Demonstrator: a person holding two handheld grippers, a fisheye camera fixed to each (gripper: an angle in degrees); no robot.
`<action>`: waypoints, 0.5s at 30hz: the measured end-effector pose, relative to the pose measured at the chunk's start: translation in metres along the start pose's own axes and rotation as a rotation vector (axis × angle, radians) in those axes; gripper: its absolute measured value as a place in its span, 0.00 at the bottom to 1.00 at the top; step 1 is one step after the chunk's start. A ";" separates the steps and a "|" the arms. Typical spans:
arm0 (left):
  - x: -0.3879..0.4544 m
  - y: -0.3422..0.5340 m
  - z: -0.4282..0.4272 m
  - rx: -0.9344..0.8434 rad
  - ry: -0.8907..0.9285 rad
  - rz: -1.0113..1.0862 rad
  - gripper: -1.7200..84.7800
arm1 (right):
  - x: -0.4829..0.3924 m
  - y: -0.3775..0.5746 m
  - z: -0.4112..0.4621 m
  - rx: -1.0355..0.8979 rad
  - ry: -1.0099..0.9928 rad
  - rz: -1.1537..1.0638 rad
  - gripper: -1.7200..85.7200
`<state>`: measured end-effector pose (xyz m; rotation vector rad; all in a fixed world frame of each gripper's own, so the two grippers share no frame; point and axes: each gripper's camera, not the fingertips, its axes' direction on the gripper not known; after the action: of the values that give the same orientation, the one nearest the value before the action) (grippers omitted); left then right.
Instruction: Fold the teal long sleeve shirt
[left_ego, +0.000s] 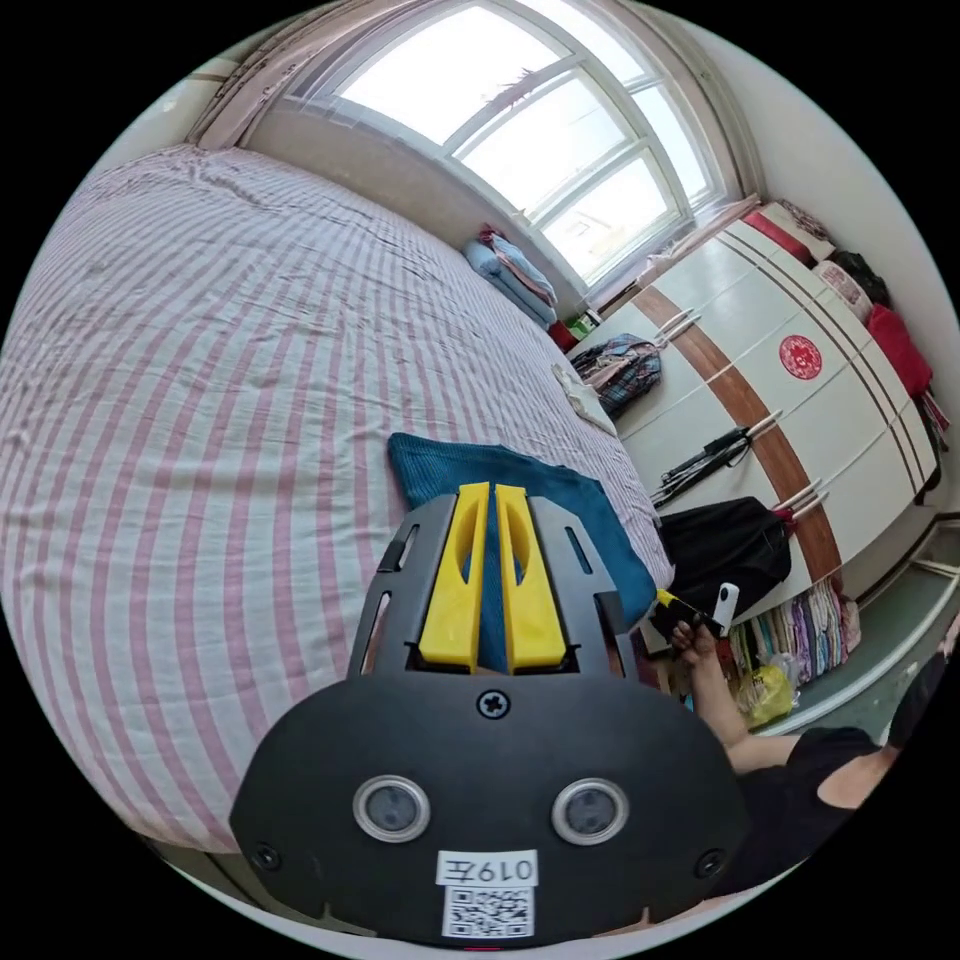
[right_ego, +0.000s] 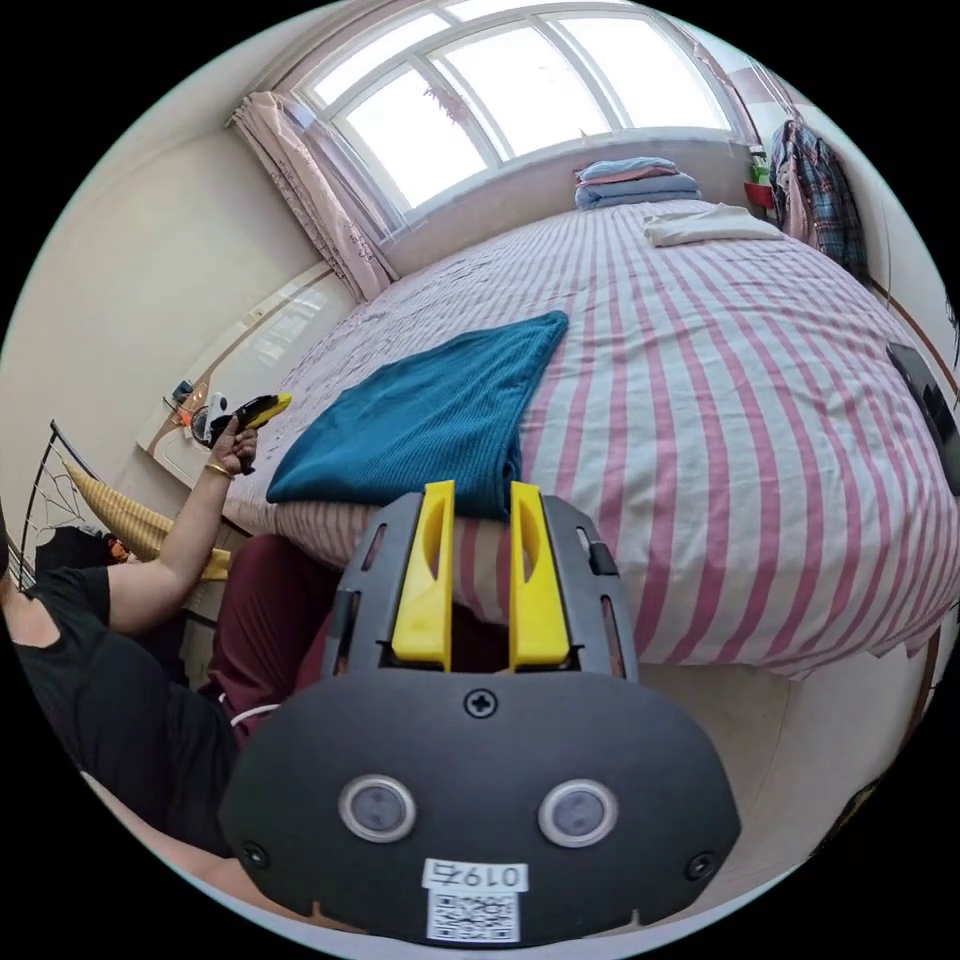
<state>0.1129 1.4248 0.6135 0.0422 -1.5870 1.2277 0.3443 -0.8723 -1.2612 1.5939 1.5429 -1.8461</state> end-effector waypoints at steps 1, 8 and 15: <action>0.007 0.022 -0.010 0.004 0.028 0.028 0.06 | 0.006 0.006 -0.002 0.017 -0.033 0.011 0.12; 0.022 0.159 -0.049 0.020 0.106 0.064 0.15 | 0.030 0.030 -0.009 0.038 -0.149 0.010 0.11; 0.050 0.219 -0.069 0.025 -0.087 0.219 0.16 | 0.036 0.042 -0.011 0.011 -0.153 -0.053 0.11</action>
<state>0.0135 1.6025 0.4957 -0.0649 -1.6857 1.4317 0.3685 -0.8650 -1.3117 1.3927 1.5238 -1.9579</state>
